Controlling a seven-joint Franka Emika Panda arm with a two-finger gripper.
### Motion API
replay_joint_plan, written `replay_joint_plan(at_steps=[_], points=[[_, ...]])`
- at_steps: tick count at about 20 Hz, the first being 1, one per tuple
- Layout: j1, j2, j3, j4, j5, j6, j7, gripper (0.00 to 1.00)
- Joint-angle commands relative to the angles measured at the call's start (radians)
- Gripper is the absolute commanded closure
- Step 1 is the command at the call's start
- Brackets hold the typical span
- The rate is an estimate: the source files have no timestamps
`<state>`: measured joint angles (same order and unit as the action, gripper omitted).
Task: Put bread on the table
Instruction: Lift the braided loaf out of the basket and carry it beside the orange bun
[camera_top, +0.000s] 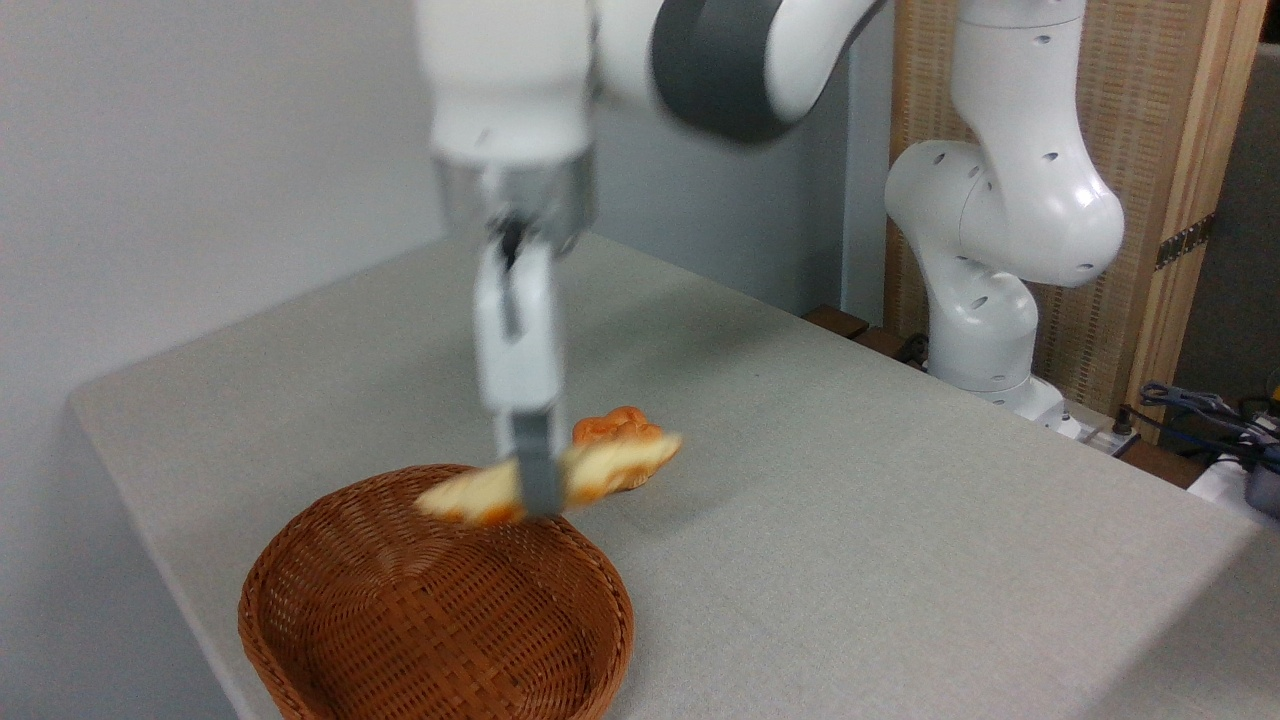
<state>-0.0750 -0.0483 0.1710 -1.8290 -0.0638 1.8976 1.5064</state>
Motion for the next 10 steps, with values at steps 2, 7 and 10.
replay_joint_plan(at_steps=[2,7,10], points=[[-0.028,-0.100,0.002,-0.042,-0.018,-0.152,-0.340,0.66],[-0.120,-0.110,-0.007,-0.118,-0.018,-0.169,-0.650,0.26],[-0.153,-0.110,-0.007,-0.138,-0.018,-0.169,-0.713,0.00]])
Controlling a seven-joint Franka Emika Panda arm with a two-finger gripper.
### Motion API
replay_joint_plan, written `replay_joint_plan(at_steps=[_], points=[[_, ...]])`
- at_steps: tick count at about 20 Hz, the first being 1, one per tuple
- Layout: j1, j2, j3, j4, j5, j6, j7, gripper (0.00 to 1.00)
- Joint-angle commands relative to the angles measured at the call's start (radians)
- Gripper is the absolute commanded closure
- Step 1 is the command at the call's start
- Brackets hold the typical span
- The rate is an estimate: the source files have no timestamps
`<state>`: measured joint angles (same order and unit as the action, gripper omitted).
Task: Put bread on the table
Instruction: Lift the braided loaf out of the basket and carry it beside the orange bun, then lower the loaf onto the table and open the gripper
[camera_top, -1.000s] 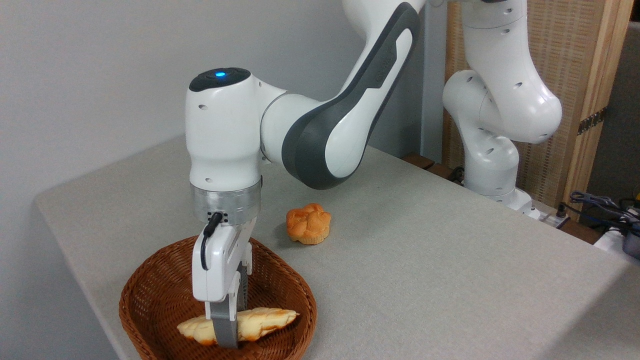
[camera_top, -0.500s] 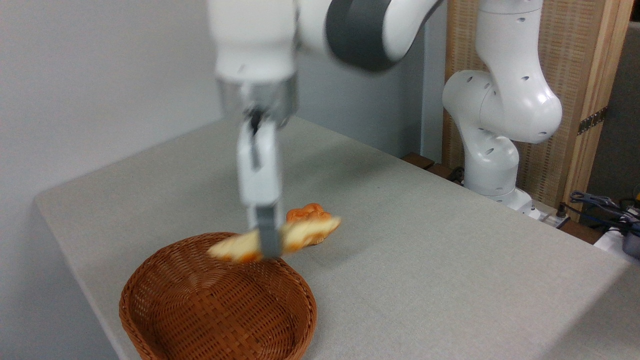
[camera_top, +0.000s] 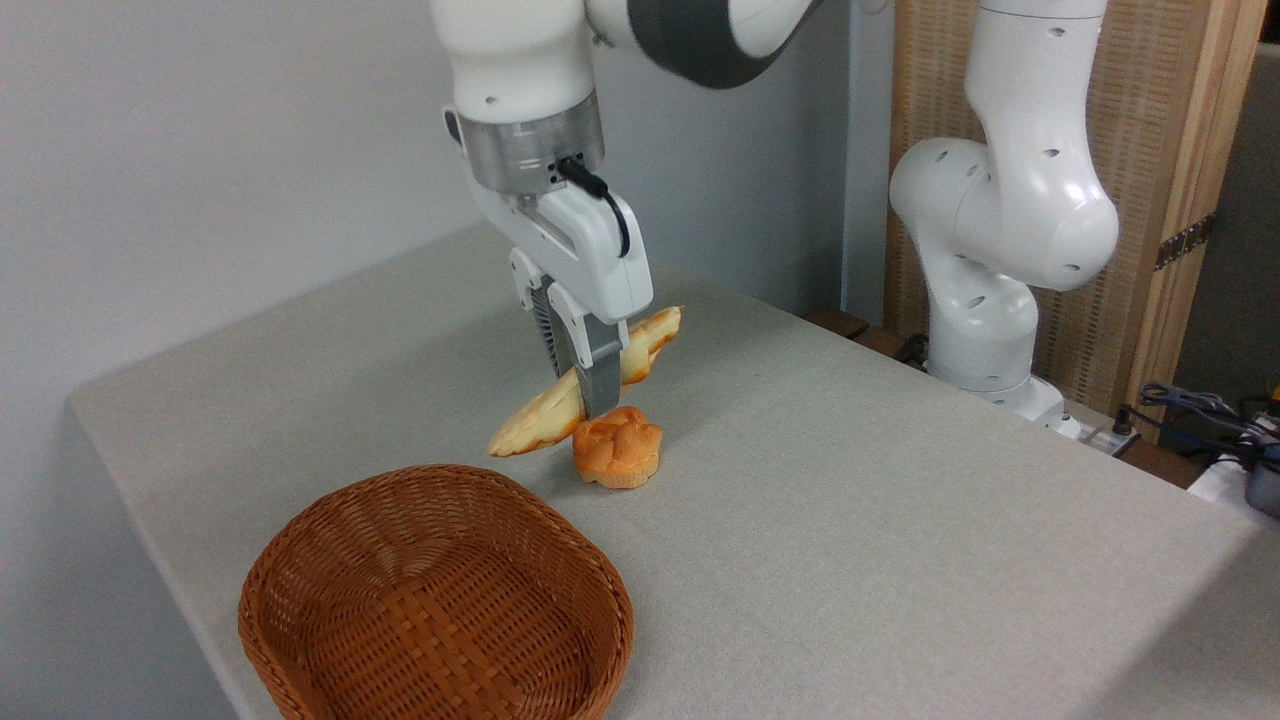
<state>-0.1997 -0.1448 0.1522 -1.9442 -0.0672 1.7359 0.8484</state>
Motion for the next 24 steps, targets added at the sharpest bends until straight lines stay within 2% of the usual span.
replay_joint_plan(at_steps=[1,10,13,17,24], points=[[-0.035,-0.013,0.012,-0.027,-0.014,-0.009,-0.055,0.00],[-0.047,-0.025,0.018,-0.024,0.000,-0.010,-0.037,0.00],[-0.043,-0.038,0.024,-0.022,0.004,-0.039,0.020,0.00],[-0.040,-0.039,0.024,-0.021,0.041,-0.084,0.043,0.00],[-0.040,-0.039,0.026,-0.019,0.032,-0.090,0.029,0.00]])
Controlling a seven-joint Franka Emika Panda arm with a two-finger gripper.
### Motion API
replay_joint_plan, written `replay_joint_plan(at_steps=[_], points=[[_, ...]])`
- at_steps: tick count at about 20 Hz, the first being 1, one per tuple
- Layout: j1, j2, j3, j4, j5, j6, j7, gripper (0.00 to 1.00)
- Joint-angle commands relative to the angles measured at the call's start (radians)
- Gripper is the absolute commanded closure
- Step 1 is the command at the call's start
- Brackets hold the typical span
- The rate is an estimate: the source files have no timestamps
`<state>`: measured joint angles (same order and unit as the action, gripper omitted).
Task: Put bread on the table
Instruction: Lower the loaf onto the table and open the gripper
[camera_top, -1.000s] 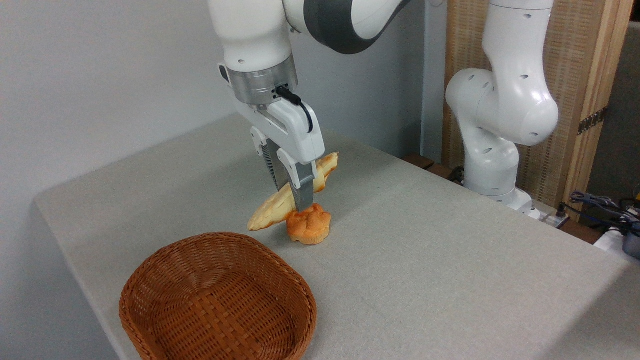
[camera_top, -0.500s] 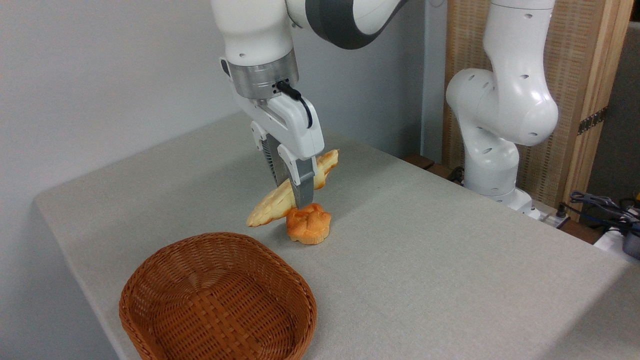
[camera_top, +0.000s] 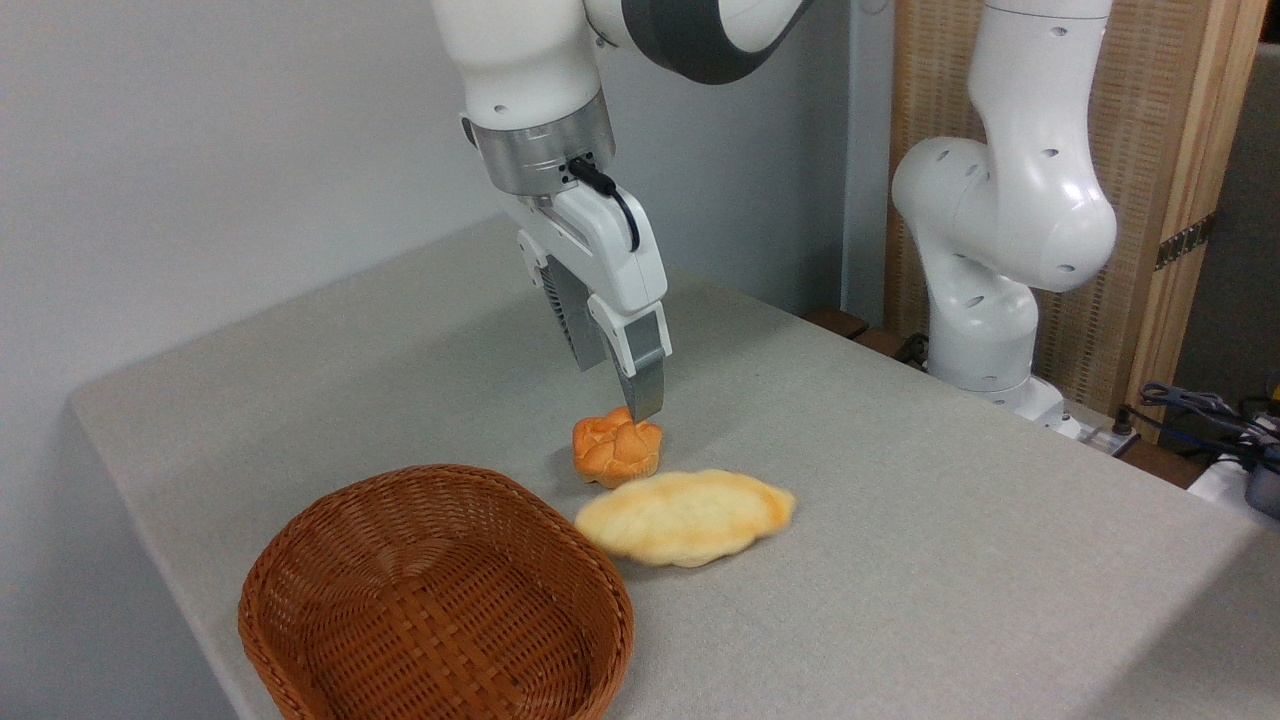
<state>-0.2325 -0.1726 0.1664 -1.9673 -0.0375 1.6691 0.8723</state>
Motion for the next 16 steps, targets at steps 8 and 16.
replay_joint_plan(at_steps=[8,16], points=[[-0.002,0.028,0.093,0.149,-0.070,0.041,-0.001,0.00],[-0.011,0.193,0.087,0.358,-0.064,0.034,-0.145,0.00]])
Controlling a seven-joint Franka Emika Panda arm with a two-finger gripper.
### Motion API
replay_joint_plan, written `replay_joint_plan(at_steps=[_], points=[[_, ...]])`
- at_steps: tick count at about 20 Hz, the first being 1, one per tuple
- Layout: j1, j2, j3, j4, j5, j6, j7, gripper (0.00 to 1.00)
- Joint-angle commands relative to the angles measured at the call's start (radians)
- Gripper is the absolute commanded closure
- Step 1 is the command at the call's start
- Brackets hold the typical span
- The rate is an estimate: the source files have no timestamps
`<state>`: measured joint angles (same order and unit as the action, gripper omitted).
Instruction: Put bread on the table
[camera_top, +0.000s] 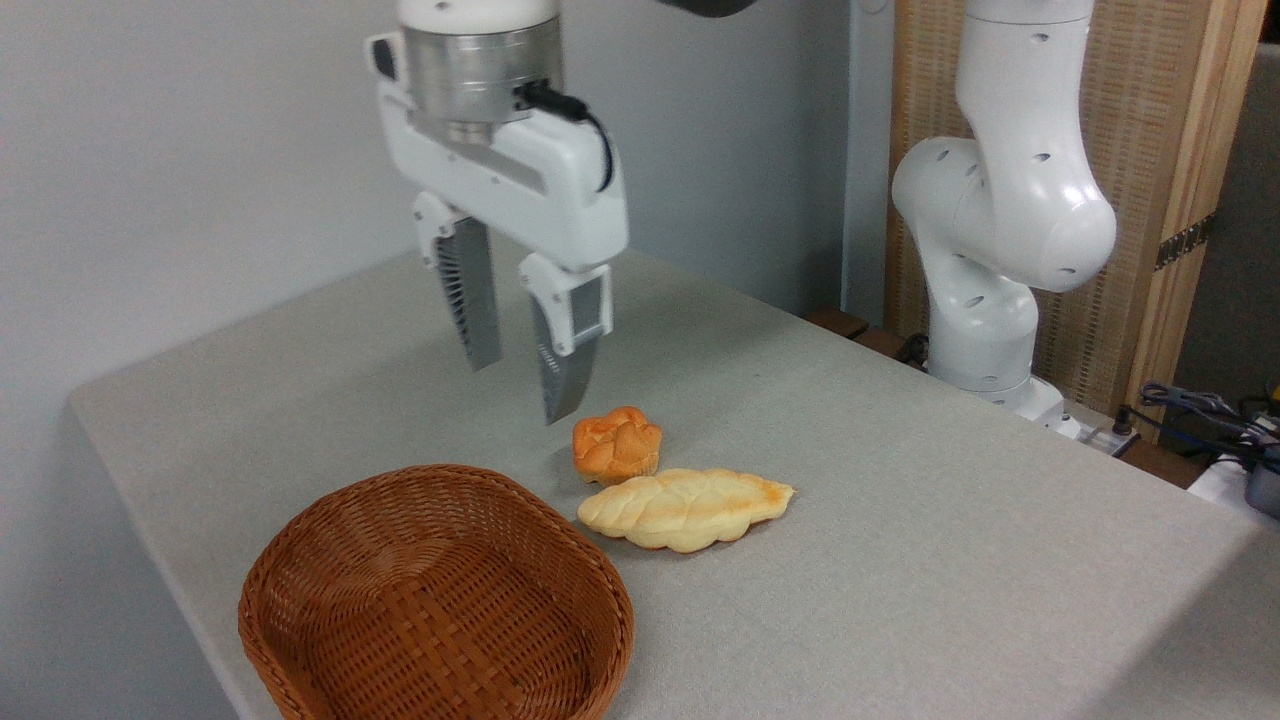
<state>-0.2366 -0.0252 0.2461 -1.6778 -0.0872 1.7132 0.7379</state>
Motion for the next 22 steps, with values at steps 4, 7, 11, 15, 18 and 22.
replay_joint_plan(at_steps=[4,7,11,15,18,22], points=[[-0.006,0.067,0.015,0.107,-0.020,-0.012,-0.012,0.00],[-0.007,0.076,0.006,0.115,-0.017,-0.017,-0.015,0.00],[0.101,0.071,-0.138,0.115,-0.013,-0.050,-0.035,0.00],[0.112,0.071,-0.171,0.116,-0.009,-0.098,-0.136,0.00],[0.112,0.064,-0.160,0.119,-0.017,-0.145,-0.121,0.00],[0.112,0.064,-0.169,0.119,-0.006,-0.148,-0.120,0.00]])
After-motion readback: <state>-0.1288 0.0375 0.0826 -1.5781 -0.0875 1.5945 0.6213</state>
